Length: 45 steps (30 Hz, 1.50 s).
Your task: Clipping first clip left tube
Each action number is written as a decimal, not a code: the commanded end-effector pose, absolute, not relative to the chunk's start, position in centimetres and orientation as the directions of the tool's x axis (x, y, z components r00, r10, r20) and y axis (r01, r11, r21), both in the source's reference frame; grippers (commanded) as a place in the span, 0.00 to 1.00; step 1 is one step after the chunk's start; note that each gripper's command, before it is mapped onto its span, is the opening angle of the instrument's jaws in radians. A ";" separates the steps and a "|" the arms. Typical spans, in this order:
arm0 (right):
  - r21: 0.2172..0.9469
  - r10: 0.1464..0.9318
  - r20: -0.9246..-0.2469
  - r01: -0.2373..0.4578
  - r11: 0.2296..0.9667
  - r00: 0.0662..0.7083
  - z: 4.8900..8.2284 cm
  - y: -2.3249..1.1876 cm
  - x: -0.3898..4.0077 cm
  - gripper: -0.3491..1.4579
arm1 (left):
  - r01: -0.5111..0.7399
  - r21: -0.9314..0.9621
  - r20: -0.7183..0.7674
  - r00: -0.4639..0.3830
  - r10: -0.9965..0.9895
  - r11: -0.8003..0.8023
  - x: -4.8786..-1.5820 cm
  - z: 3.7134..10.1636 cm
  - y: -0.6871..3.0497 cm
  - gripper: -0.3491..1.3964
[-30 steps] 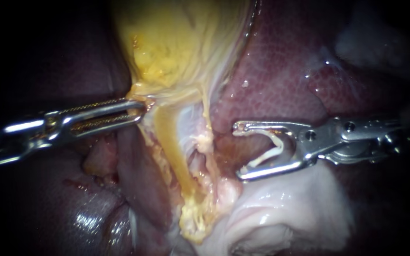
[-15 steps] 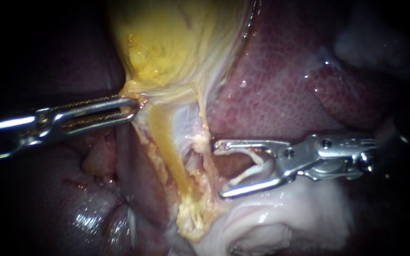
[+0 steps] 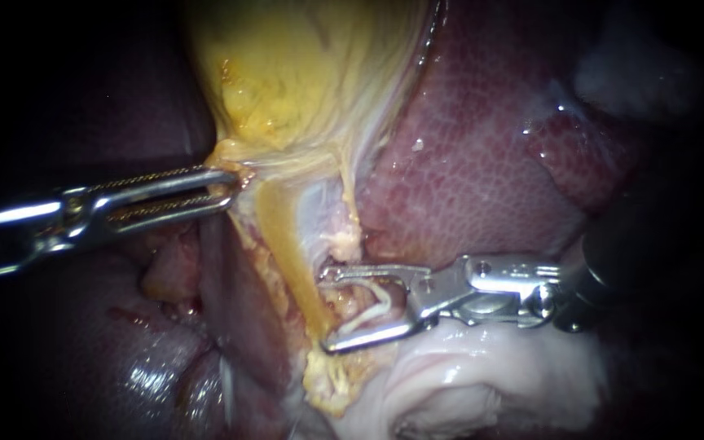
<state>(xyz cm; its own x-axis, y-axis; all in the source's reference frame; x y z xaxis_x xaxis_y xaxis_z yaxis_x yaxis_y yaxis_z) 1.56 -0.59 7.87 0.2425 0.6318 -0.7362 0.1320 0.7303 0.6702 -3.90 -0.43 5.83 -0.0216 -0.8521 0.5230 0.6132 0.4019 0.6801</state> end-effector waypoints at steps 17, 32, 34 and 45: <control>0.725 0.679 -0.688 0.302 0.619 0.256 7.67 -0.77 1.76 0.52 | 0.608 0.685 0.519 -0.022 -0.854 0.401 -3.89 5.96 -0.37 0.00; 0.739 0.684 -0.668 0.368 0.565 0.291 7.79 -1.02 2.04 0.51 | 0.593 0.685 0.530 -0.007 -0.848 0.423 -4.05 6.31 -0.14 0.00; 0.738 0.684 -0.669 0.363 0.569 0.289 7.80 -1.01 2.07 0.51 | 0.589 0.688 0.529 -0.006 -0.848 0.425 -4.09 6.33 -0.13 0.00; 0.780 0.707 -0.623 0.332 0.531 0.335 7.95 -0.90 1.95 0.09 | 0.581 0.691 0.530 -0.004 -0.848 0.430 -4.15 6.27 -0.19 0.00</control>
